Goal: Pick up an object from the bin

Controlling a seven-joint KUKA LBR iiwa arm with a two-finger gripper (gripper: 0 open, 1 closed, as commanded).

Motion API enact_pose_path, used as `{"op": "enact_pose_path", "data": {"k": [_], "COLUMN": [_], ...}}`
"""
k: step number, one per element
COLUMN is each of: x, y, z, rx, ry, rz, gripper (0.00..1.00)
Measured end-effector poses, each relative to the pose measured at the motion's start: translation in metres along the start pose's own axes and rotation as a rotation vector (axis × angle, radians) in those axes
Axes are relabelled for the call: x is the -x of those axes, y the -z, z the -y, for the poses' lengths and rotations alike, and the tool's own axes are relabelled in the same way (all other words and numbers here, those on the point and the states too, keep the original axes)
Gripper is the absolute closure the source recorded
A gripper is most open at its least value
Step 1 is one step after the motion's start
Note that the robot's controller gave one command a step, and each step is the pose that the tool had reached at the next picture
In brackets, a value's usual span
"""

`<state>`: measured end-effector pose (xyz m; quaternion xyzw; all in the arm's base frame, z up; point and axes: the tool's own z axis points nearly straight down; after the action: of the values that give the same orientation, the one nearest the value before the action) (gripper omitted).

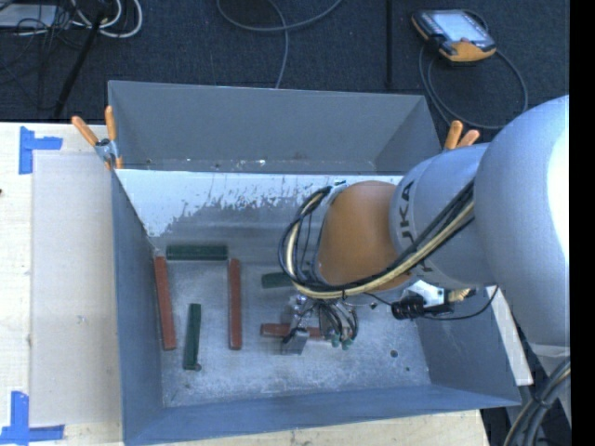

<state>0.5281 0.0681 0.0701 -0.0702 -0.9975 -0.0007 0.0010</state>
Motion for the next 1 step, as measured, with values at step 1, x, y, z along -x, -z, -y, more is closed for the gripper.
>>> {"op": "enact_pose_path", "data": {"k": [1], "x": [0.0000], "y": [0.0000], "z": [0.0000], "rx": [0.000], "ry": [0.000], "rz": [0.000], "gripper": [1.00]}}
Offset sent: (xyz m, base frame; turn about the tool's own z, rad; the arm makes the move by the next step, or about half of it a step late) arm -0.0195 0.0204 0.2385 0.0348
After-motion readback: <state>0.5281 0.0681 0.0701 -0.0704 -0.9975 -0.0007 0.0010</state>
